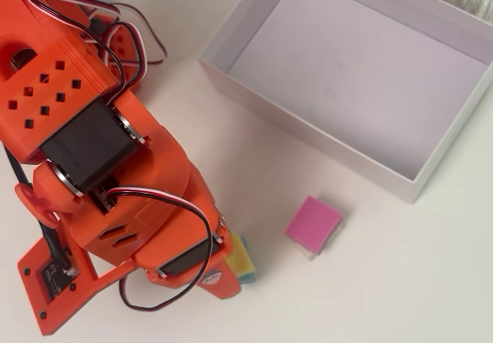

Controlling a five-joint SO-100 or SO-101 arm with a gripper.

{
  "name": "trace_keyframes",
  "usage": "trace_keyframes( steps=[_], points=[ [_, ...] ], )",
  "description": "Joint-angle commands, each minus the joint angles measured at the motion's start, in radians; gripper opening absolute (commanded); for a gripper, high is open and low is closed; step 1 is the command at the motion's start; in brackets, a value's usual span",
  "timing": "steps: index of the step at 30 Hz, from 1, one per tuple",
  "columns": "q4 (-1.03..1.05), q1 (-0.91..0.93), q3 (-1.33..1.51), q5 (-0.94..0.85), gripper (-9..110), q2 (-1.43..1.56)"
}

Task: Grasp the yellow cuboid and put it in the bin.

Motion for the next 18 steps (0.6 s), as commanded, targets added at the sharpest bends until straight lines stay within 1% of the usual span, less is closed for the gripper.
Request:
trace_keyframes(
  steps=[1,18],
  points=[
    [-0.012,0.003,-0.032,0.003,17,-0.003],
    [-0.018,-0.008,-0.037,0.002,16,-0.012]
  ],
)
